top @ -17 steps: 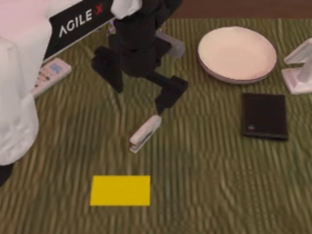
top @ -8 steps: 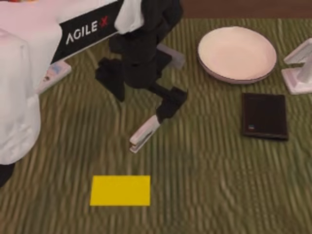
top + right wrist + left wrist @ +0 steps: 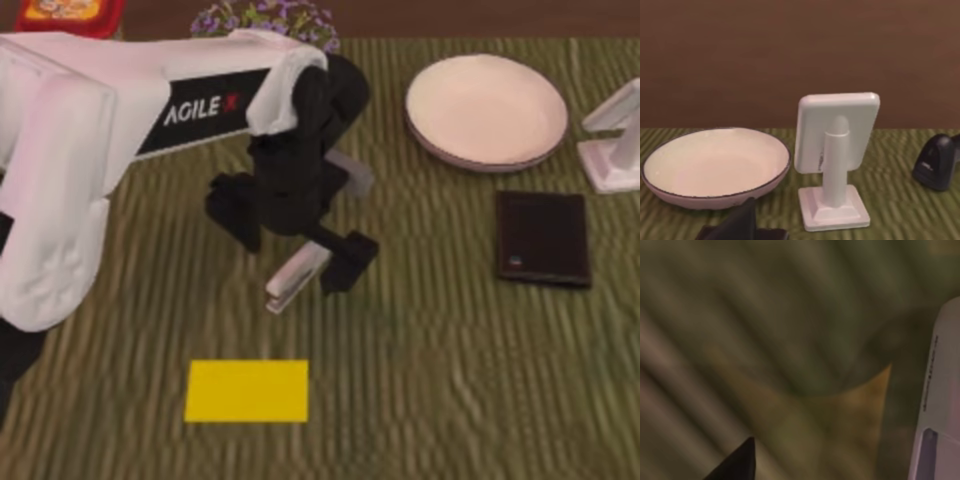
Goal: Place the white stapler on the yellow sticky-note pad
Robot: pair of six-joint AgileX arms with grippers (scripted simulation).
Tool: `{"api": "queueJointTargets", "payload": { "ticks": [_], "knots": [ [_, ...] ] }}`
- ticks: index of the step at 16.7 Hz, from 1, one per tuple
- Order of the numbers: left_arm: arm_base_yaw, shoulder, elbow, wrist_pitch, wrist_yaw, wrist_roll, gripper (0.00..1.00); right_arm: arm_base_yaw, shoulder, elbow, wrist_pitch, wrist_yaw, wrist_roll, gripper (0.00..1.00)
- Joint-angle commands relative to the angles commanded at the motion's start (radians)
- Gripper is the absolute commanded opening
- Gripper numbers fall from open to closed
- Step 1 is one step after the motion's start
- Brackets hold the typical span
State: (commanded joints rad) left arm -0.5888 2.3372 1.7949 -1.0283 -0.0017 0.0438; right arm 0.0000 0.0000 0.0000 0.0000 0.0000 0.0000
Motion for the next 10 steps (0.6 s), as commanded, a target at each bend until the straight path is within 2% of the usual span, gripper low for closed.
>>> {"api": "queueJointTargets", "payload": {
  "ticks": [2, 10],
  "knots": [
    [0.000, 0.000, 0.000, 0.000, 0.000, 0.000, 1.00, 0.000, 0.000, 0.000, 0.000, 0.000, 0.000, 1.00],
    [0.000, 0.000, 0.000, 0.000, 0.000, 0.000, 0.40, 0.000, 0.000, 0.000, 0.000, 0.000, 0.000, 1.00]
  ]
}}
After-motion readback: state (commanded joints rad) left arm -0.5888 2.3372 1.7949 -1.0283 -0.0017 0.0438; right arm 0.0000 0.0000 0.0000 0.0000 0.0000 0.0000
